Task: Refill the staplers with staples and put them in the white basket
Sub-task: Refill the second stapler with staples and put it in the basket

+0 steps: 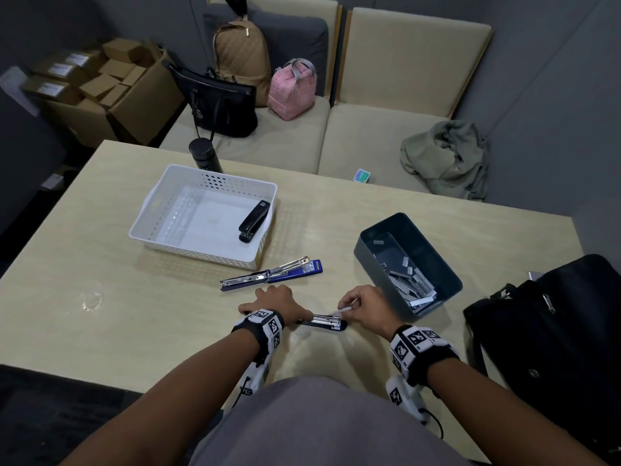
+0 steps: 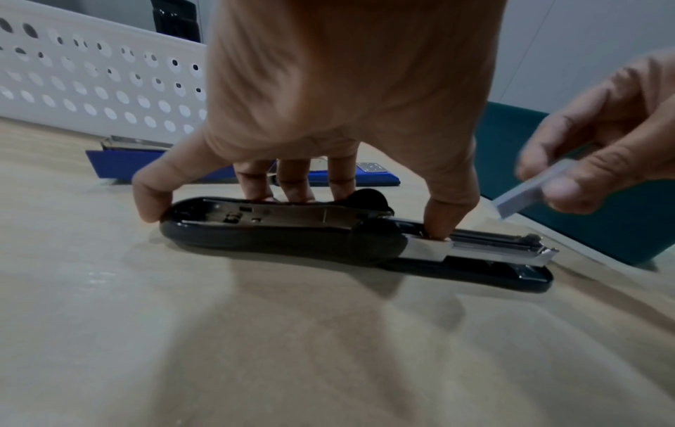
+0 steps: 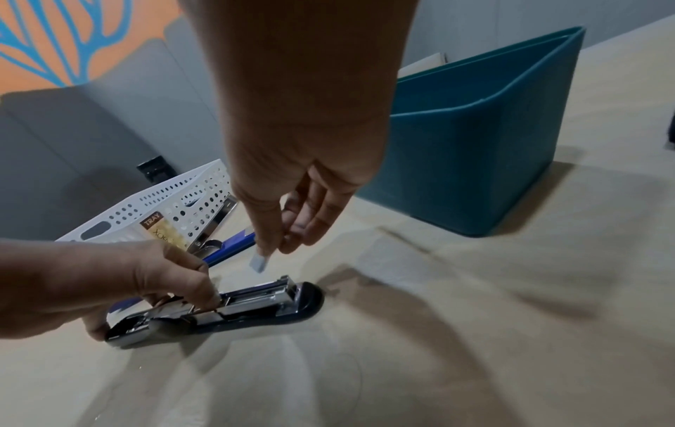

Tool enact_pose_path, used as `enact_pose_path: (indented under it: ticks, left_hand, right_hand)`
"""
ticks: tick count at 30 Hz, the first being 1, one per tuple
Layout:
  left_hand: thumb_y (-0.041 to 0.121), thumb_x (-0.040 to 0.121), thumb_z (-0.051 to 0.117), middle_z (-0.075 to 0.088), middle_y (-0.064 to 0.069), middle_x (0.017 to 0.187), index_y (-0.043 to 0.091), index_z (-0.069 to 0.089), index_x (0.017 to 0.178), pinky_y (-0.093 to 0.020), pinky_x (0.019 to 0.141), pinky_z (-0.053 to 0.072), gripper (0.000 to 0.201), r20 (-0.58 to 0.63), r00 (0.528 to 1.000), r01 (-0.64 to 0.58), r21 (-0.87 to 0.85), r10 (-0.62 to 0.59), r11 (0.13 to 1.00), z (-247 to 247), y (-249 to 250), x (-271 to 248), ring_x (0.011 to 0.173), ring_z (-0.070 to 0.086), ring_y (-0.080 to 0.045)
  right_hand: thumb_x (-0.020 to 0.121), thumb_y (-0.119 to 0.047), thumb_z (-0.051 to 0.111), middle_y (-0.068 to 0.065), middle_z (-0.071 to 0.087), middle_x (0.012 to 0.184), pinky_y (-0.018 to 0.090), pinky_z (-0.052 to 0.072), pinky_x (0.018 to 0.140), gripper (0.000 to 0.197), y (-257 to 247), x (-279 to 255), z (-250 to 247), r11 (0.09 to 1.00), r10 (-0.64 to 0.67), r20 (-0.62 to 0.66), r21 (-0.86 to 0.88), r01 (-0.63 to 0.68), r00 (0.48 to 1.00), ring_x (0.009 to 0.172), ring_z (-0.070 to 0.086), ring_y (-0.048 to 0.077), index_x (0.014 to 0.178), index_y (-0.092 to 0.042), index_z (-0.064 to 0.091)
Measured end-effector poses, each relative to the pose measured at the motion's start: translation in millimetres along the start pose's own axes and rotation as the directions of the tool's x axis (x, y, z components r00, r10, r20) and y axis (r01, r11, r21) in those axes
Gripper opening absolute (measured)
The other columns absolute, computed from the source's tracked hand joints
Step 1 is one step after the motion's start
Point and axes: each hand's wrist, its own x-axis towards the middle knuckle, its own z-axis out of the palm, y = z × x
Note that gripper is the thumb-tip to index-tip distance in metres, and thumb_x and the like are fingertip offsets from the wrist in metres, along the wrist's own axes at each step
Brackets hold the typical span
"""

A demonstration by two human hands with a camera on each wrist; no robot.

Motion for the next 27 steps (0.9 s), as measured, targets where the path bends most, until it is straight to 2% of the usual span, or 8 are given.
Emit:
enact_pose_path:
  ticks: [3, 6, 11, 14, 17, 21, 23, 27]
  left_hand:
    - [0.064, 0.045, 0.069, 0.056, 0.001, 0.106, 0.025, 0.063, 0.096, -0.057, 0.09, 0.035, 0.064, 0.001, 1.0, 0.003, -0.005, -0.003, 1.0, 0.6, -0.6, -0.1, 0.115, 0.041, -0.025]
    - [0.064, 0.045, 0.068, 0.056, 0.002, 0.106, 0.026, 0.062, 0.096, -0.056, 0.089, 0.035, 0.064, -0.003, 1.0, 0.001, -0.002, -0.001, 1.0, 1.0, -0.4, 1.0, 0.113, 0.041, -0.025]
    - [0.063, 0.045, 0.068, 0.055, 0.002, 0.103, 0.026, 0.061, 0.093, -0.055, 0.088, 0.035, 0.061, -0.003, 1.0, -0.002, 0.003, 0.002, 1.0, 0.2, -0.4, 1.2, 0.112, 0.041, -0.024]
    - [0.063, 0.046, 0.068, 0.055, 0.002, 0.103, 0.026, 0.062, 0.094, -0.055, 0.088, 0.035, 0.061, -0.002, 1.0, 0.001, 0.006, -0.001, 1.0, 0.6, 0.1, 1.4, 0.112, 0.041, -0.024]
    - [0.063, 0.046, 0.067, 0.055, 0.002, 0.104, 0.026, 0.062, 0.096, -0.056, 0.088, 0.035, 0.062, -0.003, 1.0, 0.0, 0.012, 0.0, 1.0, 1.2, -0.4, 1.9, 0.112, 0.041, -0.024]
    - [0.063, 0.047, 0.068, 0.055, 0.002, 0.103, 0.026, 0.062, 0.095, -0.056, 0.089, 0.035, 0.06, -0.002, 1.0, -0.006, 0.004, 0.006, 1.0, 0.5, -0.8, 1.6, 0.112, 0.041, -0.024]
    - [0.062, 0.048, 0.068, 0.054, 0.003, 0.102, 0.026, 0.061, 0.093, -0.055, 0.088, 0.035, 0.059, -0.004, 1.0, -0.007, 0.004, 0.007, 1.0, 0.2, -0.4, 1.8, 0.111, 0.041, -0.024]
    - [0.062, 0.048, 0.069, 0.054, 0.003, 0.102, 0.026, 0.061, 0.092, -0.055, 0.088, 0.036, 0.058, -0.003, 1.0, -0.007, -0.001, 0.007, 1.0, 0.7, -1.5, 1.9, 0.111, 0.04, -0.024]
  right_hand:
    - [0.076, -0.008, 0.078, -0.01, 0.062, 0.068, 0.016, 0.046, 0.068, 0.025, -1.4, -0.1, 3.0, 0.999, -0.042, 0.022, 0.027, 0.041, 0.999, 0.06, 0.052, -0.001, 0.097, -0.02, 0.074]
    - [0.084, -0.013, 0.072, -0.011, 0.058, 0.075, 0.006, 0.039, 0.065, 0.023, -2.0, -0.1, 3.5, 0.997, -0.075, 0.028, -0.02, 0.076, 0.997, 0.069, 0.051, -0.001, 0.106, -0.018, 0.073]
    - [0.071, -0.002, 0.082, 0.0, 0.066, 0.083, 0.004, 0.045, 0.057, 0.031, -2.8, -1.7, 5.3, 0.999, -0.018, 0.098, 0.032, 0.015, 0.995, 0.069, 0.061, 0.004, 0.101, -0.007, 0.075]
    - [0.07, -0.006, 0.083, -0.008, 0.062, 0.079, 0.005, 0.046, 0.062, 0.032, -2.6, 0.3, 7.1, 0.997, -0.034, 0.121, -0.064, 0.042, 0.992, 0.069, 0.059, 0.002, 0.101, -0.009, 0.076]
    - [0.074, -0.011, 0.078, -0.01, 0.063, 0.073, 0.018, 0.051, 0.066, 0.021, -4.2, 0.8, 9.7, 0.979, -0.046, 0.117, -0.193, 0.068, 0.992, 0.071, 0.062, 0.008, 0.095, -0.015, 0.079]
    - [0.081, -0.016, 0.067, 0.008, 0.069, 0.073, 0.036, 0.055, 0.065, 0.01, -6.8, 0.4, 12.4, 0.927, -0.013, 0.136, -0.371, 0.063, 0.991, 0.071, 0.066, 0.025, 0.078, -0.017, 0.076]
    - [0.087, -0.02, 0.062, 0.007, 0.058, 0.069, 0.034, 0.047, 0.06, 0.027, -5.2, 2.9, 15.0, 0.887, -0.007, 0.181, -0.453, 0.089, 0.983, 0.07, 0.06, 0.029, 0.06, -0.02, 0.064]
    - [0.093, -0.016, 0.056, 0.012, 0.056, 0.094, 0.031, 0.04, 0.065, 0.014, -5.2, 3.8, 15.2, 0.794, -0.06, 0.252, -0.574, 0.199, 0.966, 0.088, 0.061, 0.033, 0.092, -0.005, 0.066]
